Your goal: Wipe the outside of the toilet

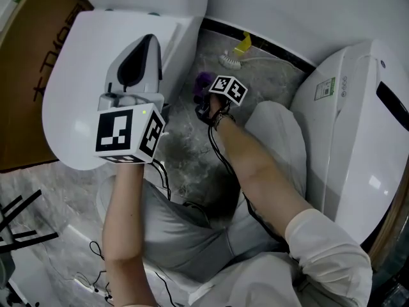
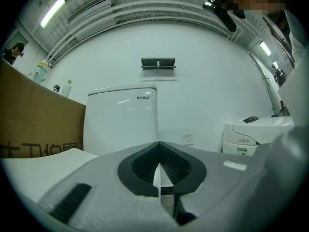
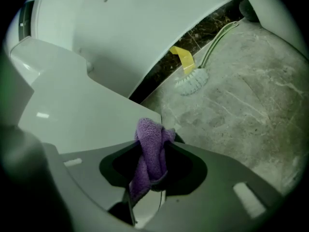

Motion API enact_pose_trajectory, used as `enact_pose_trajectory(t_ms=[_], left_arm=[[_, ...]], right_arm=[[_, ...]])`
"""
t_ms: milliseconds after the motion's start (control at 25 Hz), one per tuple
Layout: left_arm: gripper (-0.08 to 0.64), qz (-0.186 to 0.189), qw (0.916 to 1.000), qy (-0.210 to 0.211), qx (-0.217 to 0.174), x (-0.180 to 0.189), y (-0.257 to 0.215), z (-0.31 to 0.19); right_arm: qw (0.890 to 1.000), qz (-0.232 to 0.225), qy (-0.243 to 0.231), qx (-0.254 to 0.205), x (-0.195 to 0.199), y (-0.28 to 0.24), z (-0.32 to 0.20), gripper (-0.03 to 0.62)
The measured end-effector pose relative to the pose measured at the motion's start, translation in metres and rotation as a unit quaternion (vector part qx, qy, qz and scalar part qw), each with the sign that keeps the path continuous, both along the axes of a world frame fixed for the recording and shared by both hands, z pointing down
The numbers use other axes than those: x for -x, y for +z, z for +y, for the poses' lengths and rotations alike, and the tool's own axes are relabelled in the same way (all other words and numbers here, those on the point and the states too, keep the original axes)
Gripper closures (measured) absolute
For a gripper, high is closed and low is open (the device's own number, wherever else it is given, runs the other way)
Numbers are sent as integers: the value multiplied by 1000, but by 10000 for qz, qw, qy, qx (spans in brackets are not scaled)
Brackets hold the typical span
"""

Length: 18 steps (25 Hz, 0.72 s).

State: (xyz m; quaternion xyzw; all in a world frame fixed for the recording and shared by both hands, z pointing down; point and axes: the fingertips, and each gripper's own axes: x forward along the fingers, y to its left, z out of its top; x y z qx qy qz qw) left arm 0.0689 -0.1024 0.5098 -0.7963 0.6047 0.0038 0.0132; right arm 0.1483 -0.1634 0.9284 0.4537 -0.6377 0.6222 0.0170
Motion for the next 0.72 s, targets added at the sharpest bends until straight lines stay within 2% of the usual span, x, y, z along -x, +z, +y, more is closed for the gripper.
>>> enact_pose_trajectory(t_ms=[80,360,480,720], left_arm=[[555,-30,10000,-51,16,3,0,3],[555,27,9996,-280,67,24,-2,11],[555,64,9994,-309,119,31,-1,12],[555,-32,9991,-288,316,34,5,8]], right_arm=[[9998,-18,-157,110,11,10,7,446],[9961,-543,-622,300,64,17,28,446],[9957,-710,-481,354,78,5,28,446],[9976,-614,-250,180,74,-34,23,451]])
